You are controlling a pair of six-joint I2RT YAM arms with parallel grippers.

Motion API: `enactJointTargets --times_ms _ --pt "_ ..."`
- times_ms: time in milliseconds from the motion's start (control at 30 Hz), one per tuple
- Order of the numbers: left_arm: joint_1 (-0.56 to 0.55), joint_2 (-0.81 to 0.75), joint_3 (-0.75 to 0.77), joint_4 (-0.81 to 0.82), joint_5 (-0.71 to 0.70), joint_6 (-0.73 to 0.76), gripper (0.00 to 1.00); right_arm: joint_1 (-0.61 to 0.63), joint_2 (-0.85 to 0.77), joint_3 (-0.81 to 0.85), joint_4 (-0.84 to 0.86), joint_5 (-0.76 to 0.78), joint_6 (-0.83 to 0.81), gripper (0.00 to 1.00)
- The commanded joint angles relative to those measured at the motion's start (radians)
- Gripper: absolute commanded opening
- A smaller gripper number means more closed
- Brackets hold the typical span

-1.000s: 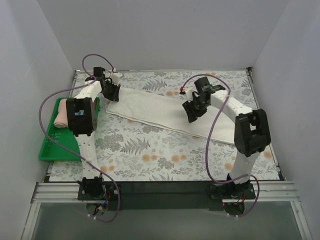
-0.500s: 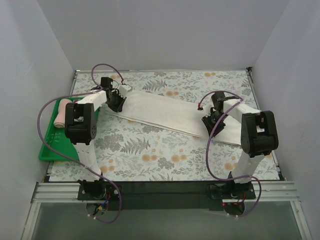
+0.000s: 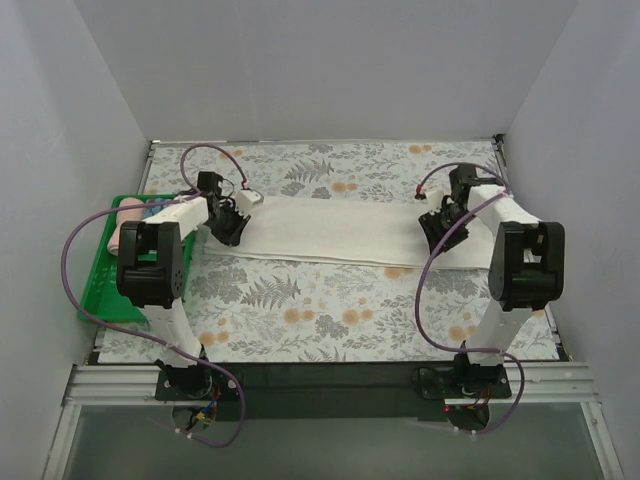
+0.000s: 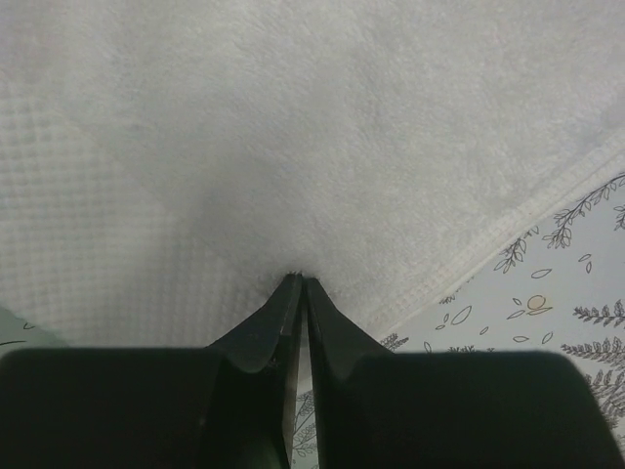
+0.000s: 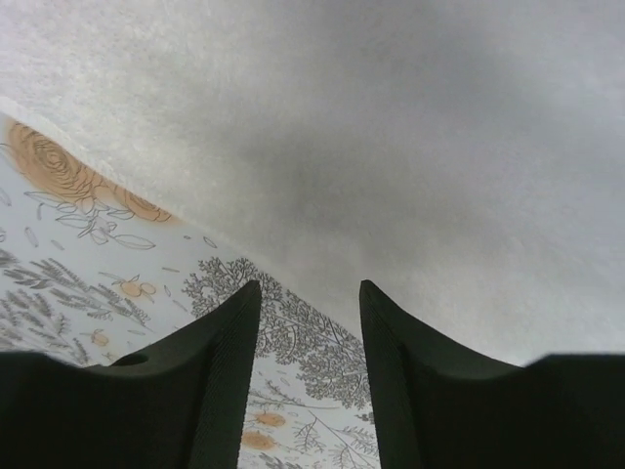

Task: Roll the towels
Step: Fold the towel

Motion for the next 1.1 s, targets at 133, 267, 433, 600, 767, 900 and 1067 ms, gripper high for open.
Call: enactJointTargets --times_ms 133,267,433,600,767,900,1067 --pt "0.013 -0.007 0.058 -0.108 0.021 -0.014 0.17 -0.263 -0.102 0.159 -0.034 0.029 0.113 0.50" --pt "0.012 -0.019 0.089 -0.108 0.043 -0.029 0.24 -0.358 -0.025 0.187 -0.019 0.052 0.182 0.49" --pt "0.012 -0.029 0.102 -0.120 0.040 -0.029 0.26 -0.401 0.056 0.190 0.015 -0.001 0.225 0.50" --pt "0.012 -0.038 0.093 -0.117 0.044 -0.035 0.29 -0.409 0.107 0.183 0.030 -0.069 0.275 0.55" --pt "0.013 -0.032 0.095 -0.109 0.046 -0.035 0.29 -0.409 0.158 0.172 0.044 -0.104 0.314 0.55" --pt "0.013 -0.026 0.102 -0.106 0.049 -0.035 0.29 -0.411 0.192 0.156 0.045 -0.149 0.329 0.52" --pt "0.013 -0.018 0.107 -0.099 0.052 -0.066 0.29 -0.411 0.221 0.137 0.045 -0.228 0.346 0.43"
